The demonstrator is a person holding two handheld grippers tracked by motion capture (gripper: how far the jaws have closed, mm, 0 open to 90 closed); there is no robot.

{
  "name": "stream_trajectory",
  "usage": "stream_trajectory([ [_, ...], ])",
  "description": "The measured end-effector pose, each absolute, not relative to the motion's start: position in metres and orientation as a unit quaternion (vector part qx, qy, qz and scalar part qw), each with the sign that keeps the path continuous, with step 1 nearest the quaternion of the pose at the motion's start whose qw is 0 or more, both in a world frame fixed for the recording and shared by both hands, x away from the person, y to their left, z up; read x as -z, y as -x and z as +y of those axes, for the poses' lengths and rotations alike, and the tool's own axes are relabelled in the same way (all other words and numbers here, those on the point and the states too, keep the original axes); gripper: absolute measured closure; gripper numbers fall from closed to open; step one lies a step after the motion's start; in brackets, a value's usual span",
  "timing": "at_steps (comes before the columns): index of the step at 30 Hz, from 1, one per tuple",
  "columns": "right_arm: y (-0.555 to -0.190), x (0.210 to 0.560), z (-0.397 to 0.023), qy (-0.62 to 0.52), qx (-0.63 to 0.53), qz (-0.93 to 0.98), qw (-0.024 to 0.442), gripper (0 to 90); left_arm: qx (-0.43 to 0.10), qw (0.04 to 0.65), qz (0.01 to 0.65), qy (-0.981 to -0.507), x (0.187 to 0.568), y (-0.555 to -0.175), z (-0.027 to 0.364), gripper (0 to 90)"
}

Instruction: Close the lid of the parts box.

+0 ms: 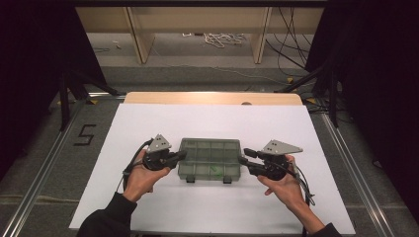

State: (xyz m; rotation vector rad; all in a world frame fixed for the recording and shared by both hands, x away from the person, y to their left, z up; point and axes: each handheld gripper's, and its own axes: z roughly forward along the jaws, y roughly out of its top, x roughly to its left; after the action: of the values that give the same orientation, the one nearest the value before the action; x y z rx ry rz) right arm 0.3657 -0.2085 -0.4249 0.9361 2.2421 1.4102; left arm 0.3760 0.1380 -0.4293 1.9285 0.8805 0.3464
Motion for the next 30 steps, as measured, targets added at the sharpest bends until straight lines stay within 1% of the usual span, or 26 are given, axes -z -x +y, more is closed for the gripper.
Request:
stream_trajectory([
  [3, -0.366, 0.43, -0.206, -0.32, -0.493, 0.793, 0.159, 69.2, -0.139, 0.471, 0.358, -0.794, 0.432, -0.372, 0.139, 89.9],
  [4, -0.366, 0.431, -0.205, -0.317, -0.483, 0.8, 0.164, 72.5, -0.137, 0.471, 0.356, -0.795, 0.434, -0.371, 0.14, 89.9],
  [5, -0.366, 0.431, -0.205, -0.317, -0.483, 0.8, 0.164, 72.5, -0.137, 0.471, 0.356, -0.795, 0.434, -0.371, 0.14, 89.9],
  [7, -0.364, 0.433, -0.203, -0.309, -0.476, 0.807, 0.161, 75.4, -0.136, 0.468, 0.349, -0.801, 0.436, -0.368, 0.141, 89.9],
  [10, -0.364, 0.435, -0.202, -0.304, -0.469, 0.813, 0.162, 77.1, -0.136, 0.468, 0.356, -0.797, 0.436, -0.365, 0.142, 89.9],
  [11, -0.364, 0.438, -0.202, -0.301, -0.463, 0.818, 0.161, 77.9, -0.139, 0.464, 0.347, -0.803, 0.436, -0.365, 0.144, 89.9],
  [18, -0.363, 0.44, -0.199, -0.293, -0.454, 0.824, 0.171, 78.7, -0.134, 0.465, 0.353, -0.801, 0.441, -0.363, 0.147, 89.9],
  [22, -0.363, 0.443, -0.198, -0.292, -0.447, 0.828, 0.17, 79.0, -0.128, 0.461, 0.353, -0.804, 0.443, -0.361, 0.148, 89.9],
  [24, -0.362, 0.445, -0.197, -0.29, -0.441, 0.834, 0.161, 79.1, -0.133, 0.459, 0.349, -0.806, 0.446, -0.359, 0.148, 89.9],
  [25, -0.362, 0.446, -0.197, -0.29, -0.44, 0.834, 0.162, 79.1, -0.126, 0.458, 0.35, -0.807, 0.447, -0.359, 0.147, 89.9],
  [27, -0.361, 0.447, -0.196, -0.289, -0.436, 0.837, 0.161, 79.1, -0.133, 0.451, 0.343, -0.813, 0.447, -0.359, 0.148, 89.9],
  [29, -0.361, 0.447, -0.196, -0.288, -0.435, 0.838, 0.16, 79.1, -0.126, 0.456, 0.353, -0.807, 0.449, -0.357, 0.145, 89.9],
  [30, -0.362, 0.448, -0.196, -0.287, -0.433, 0.839, 0.161, 79.1, -0.128, 0.45, 0.343, -0.814, 0.45, -0.357, 0.146, 89.9],
])
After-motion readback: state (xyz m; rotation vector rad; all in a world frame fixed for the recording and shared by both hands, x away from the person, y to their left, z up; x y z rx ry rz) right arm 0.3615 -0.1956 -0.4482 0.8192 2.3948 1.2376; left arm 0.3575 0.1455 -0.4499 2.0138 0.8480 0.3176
